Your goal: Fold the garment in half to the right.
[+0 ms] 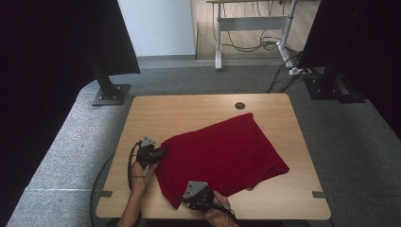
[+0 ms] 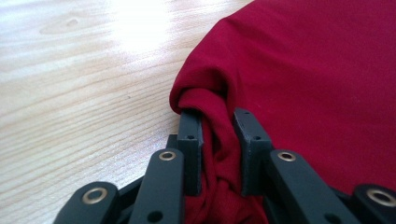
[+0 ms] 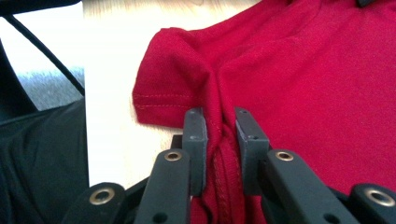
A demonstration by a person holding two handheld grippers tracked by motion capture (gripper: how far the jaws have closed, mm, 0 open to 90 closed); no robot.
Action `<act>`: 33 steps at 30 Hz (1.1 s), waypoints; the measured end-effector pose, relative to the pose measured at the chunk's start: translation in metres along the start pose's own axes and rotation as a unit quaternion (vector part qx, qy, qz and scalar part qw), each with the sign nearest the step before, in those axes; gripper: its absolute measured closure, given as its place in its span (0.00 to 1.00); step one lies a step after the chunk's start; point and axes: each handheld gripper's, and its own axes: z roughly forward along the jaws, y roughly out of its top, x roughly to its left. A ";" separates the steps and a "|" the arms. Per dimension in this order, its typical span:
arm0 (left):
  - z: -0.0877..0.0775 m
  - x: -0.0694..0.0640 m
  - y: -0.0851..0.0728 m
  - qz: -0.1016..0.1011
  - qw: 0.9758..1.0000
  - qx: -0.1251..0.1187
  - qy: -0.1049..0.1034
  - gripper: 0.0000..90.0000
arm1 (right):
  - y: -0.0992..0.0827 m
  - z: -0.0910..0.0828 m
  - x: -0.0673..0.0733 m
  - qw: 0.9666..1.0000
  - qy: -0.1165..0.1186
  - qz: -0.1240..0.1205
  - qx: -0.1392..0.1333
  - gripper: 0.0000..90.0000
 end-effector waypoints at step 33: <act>0.062 -0.092 0.090 0.108 0.989 -0.096 -0.019 0.82 | -0.057 -0.123 -0.079 0.991 -0.070 0.098 -0.062 0.88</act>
